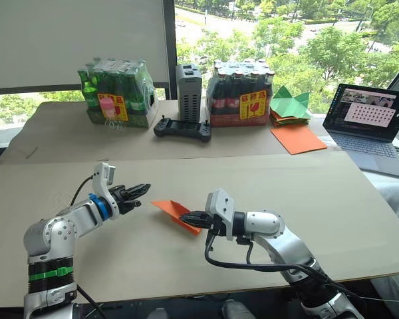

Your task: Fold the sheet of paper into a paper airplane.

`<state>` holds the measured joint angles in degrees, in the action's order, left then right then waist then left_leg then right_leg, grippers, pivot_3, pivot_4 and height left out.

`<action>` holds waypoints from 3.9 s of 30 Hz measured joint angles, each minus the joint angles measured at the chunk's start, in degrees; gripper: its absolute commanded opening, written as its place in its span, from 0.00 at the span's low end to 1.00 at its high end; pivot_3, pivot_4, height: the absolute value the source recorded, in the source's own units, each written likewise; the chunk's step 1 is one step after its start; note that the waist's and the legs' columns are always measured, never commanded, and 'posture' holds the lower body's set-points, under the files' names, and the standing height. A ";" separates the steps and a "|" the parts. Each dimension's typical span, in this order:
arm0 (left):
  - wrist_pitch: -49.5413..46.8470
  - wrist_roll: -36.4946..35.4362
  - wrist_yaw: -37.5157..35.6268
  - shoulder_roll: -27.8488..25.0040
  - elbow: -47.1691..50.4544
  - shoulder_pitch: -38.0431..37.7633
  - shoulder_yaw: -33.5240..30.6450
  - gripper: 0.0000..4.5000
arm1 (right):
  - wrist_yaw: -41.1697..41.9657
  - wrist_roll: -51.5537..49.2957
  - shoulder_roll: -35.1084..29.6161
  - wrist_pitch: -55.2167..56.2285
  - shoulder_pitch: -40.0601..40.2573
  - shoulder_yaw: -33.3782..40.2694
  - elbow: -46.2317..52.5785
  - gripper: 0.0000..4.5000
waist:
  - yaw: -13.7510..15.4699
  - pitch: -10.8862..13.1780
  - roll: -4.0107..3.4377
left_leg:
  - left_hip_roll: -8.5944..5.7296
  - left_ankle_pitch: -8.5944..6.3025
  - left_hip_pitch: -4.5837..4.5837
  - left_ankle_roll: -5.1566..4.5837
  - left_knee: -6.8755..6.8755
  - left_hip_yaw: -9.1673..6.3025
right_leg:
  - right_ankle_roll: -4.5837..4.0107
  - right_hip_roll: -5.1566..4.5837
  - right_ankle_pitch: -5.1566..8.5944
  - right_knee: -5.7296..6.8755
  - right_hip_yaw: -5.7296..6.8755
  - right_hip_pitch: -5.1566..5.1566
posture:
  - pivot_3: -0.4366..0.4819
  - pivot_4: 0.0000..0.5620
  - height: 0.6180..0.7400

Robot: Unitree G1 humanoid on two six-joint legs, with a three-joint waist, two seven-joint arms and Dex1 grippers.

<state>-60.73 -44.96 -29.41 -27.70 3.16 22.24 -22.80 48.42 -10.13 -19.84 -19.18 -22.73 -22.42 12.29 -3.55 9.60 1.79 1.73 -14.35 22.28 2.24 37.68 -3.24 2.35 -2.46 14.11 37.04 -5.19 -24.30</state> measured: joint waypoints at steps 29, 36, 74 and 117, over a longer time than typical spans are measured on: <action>0.00 -2.37 3.65 0.80 1.59 -2.91 -0.50 0.00 | -6.36 -8.37 6.60 -20.74 -5.80 10.40 -4.21 0.99 | 0.11 0.00 0.01 | 0.01 0.00 -0.01 0.00 0.03 -0.01 | -0.03 0.01 -0.02 0.07 0.00 -0.01 | 0.48 0.27 1.00; 0.46 -2.38 3.91 0.95 1.59 -3.20 -0.30 0.00 | -8.45 -9.01 6.84 -23.03 -6.78 11.04 -3.43 0.99 | 0.15 0.00 0.01 | 0.00 0.00 0.00 0.00 0.03 0.00 | -0.02 0.00 -0.02 0.07 0.00 -0.01 | 0.48 0.27 1.00; 7.85 -2.19 -21.40 -20.80 12.51 -11.59 6.46 0.00 | -11.98 2.68 6.30 -18.63 -12.21 1.39 -8.32 0.36 | -0.49 0.02 -0.02 | 0.04 0.00 0.00 0.00 0.03 0.06 | -0.03 0.03 -0.02 0.08 -0.01 -0.05 | 0.48 0.27 1.00; 7.87 -2.31 -18.57 -19.12 12.32 -13.07 6.88 0.00 | -11.49 3.30 6.78 -23.71 -12.55 0.63 -7.65 0.77 | -0.46 0.02 -0.01 | 0.04 0.00 -0.01 0.00 0.04 0.04 | -0.04 0.03 -0.02 0.12 0.00 -0.05 | 0.48 0.27 1.00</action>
<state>-52.86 -47.27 -47.98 -46.82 15.48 9.17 -15.91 36.93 -6.83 -13.06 -42.88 -35.29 -21.80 4.64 -4.01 9.62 1.78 1.77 -14.35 22.27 2.23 37.72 -3.20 2.31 -2.43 14.08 37.16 -5.19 -24.35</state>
